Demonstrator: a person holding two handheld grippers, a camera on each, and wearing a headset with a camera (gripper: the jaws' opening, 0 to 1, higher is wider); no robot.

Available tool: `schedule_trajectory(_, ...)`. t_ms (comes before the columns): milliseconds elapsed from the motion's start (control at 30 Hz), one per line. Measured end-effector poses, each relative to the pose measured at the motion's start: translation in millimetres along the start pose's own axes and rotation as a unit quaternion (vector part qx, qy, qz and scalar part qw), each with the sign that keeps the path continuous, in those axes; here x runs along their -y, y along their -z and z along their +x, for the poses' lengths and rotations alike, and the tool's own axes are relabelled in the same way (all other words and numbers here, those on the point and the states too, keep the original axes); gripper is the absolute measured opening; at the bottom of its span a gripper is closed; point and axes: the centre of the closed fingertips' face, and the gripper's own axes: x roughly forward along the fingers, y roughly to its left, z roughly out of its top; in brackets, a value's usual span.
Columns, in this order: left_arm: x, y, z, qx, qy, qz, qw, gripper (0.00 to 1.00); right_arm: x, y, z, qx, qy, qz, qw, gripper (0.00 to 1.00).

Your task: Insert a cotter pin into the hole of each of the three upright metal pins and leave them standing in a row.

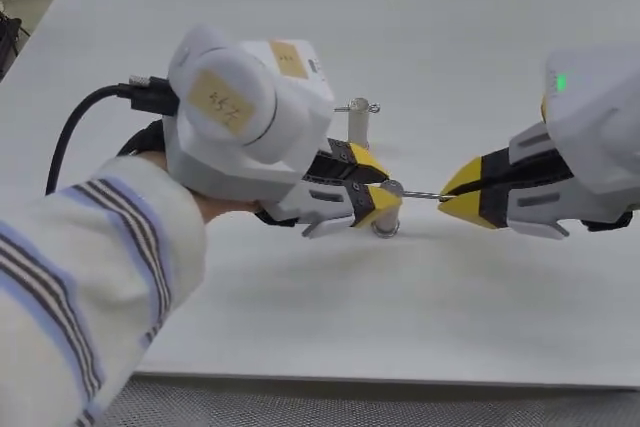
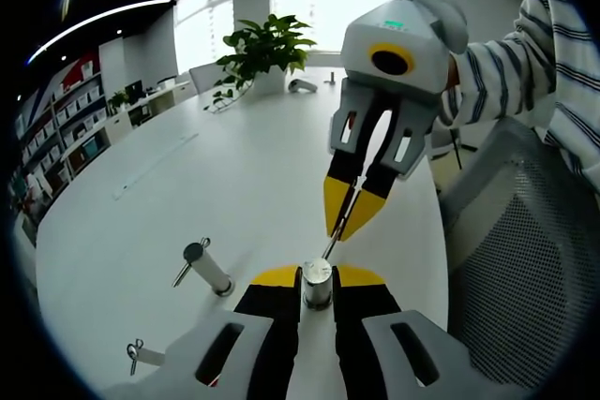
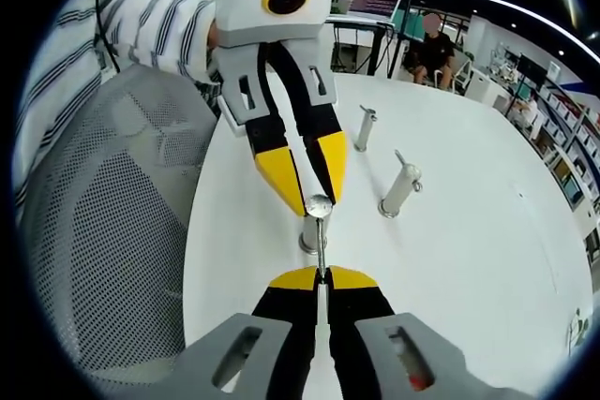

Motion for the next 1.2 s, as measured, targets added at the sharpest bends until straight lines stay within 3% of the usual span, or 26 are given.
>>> schedule_trajectory(700, 3.6, -1.7, 3.8, 0.000, 0.000, 0.001, 1.0000, 0.09, -3.1, -15.6, 13.8, 0.014, -0.017, -0.035, 0.9991, 0.00)
schedule_trajectory(867, 3.7, -2.0, 3.5, 0.001, 0.000, -0.001, 1.0000, 0.09, -1.8, -20.6, 7.7, 0.042, -0.012, -0.031, 0.9986, 0.04)
schedule_trajectory(1200, 3.2, -3.3, 3.3, 0.002, -0.003, -0.003, 1.0000, 0.09, -4.1, -10.8, 0.3, 0.025, -0.015, -0.027, 0.9992, 0.00)
